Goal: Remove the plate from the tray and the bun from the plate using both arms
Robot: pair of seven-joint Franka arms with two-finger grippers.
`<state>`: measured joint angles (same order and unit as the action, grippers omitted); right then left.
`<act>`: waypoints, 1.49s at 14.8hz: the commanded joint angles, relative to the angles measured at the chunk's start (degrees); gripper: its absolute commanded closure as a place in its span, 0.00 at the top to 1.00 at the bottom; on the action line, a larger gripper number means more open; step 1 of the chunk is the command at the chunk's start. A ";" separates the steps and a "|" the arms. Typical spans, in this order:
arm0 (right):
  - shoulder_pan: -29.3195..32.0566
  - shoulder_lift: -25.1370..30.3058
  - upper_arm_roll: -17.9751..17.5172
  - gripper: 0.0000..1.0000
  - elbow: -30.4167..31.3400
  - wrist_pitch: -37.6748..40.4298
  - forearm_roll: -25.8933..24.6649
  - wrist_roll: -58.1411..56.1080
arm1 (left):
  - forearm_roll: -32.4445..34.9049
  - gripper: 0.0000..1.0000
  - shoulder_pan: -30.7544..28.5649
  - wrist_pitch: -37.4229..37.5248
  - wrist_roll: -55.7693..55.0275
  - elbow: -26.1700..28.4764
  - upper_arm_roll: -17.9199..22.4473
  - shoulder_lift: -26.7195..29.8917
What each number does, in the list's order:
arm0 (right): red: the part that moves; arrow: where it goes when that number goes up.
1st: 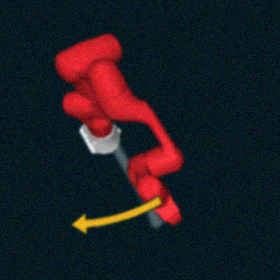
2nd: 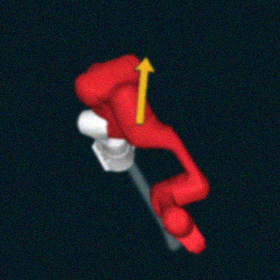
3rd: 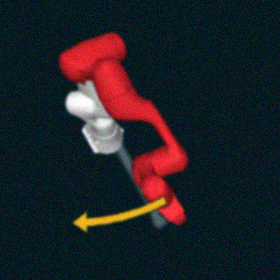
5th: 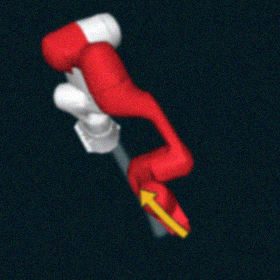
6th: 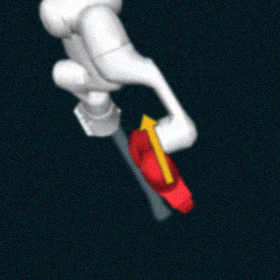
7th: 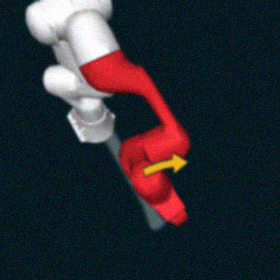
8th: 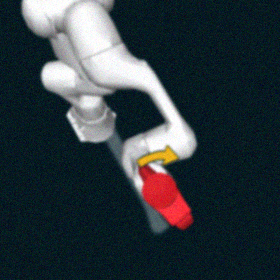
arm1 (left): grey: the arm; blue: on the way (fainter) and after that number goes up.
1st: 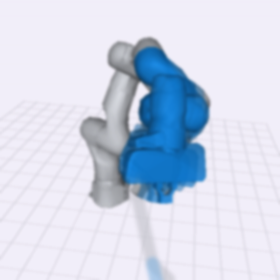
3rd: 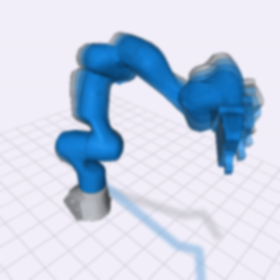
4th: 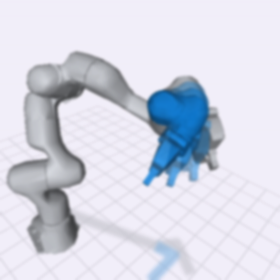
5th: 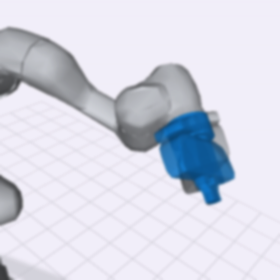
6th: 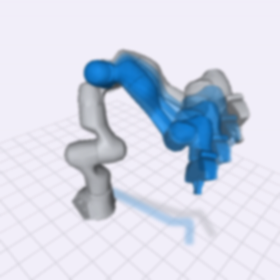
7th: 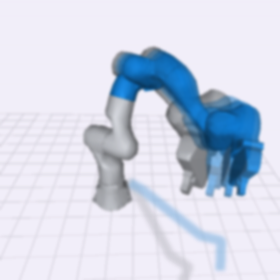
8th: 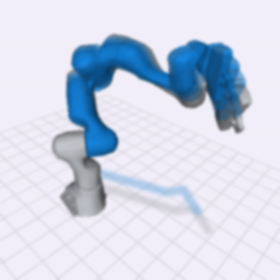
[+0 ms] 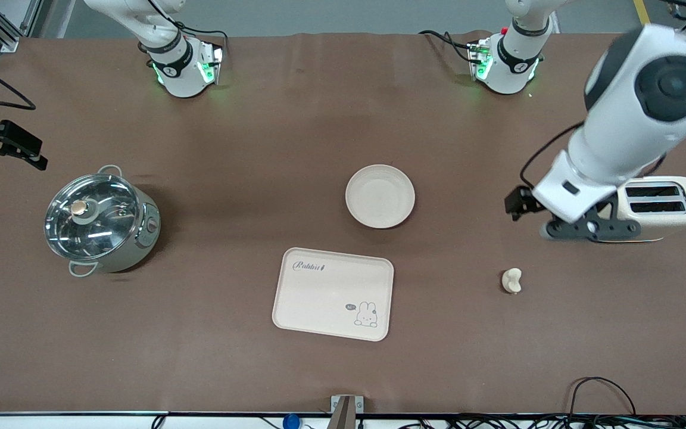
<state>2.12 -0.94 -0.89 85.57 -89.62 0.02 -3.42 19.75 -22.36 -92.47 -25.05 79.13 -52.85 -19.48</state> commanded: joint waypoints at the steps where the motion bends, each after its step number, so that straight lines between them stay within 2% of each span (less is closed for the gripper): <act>1: 0.08 1.46 -0.43 1.00 1.62 -0.21 -0.02 0.70 | -8.12 1.00 7.37 1.14 9.01 1.20 12.62 8.84; 3: 0.17 1.46 -0.43 1.00 1.62 -0.03 -0.02 0.44 | -10.94 1.00 14.16 3.07 13.60 1.02 24.58 11.21; 6: 0.34 1.38 -0.43 1.00 1.62 -0.82 -0.02 0.35 | -12.36 1.00 20.23 3.43 16.76 1.12 39.79 12.71; 8: 0.34 1.37 -0.43 1.00 1.62 -0.82 0.07 0.35 | -17.60 1.00 24.54 3.43 20.90 1.02 49.89 12.63; 9: 0.34 1.37 -0.43 1.00 1.62 -0.74 0.07 0.35 | -22.07 1.00 24.73 3.43 22.48 1.20 53.25 12.80; 11: 0.43 1.46 -0.43 1.00 1.62 -0.47 0.07 0.35 | -23.18 1.00 24.82 2.65 23.73 1.38 54.34 12.54; 14: 0.43 1.46 -0.34 1.00 1.62 -0.30 0.07 0.43 | -18.79 1.00 25.17 1.85 23.55 1.20 54.08 12.28; 22: 0.43 1.46 -0.34 1.00 1.62 -0.12 0.07 0.43 | -19.04 1.00 25.62 1.06 23.11 0.85 54.25 11.31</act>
<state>2.08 -0.93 -0.93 85.67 -89.58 0.03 -3.42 -0.19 2.75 -90.60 -1.63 79.98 1.10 -8.34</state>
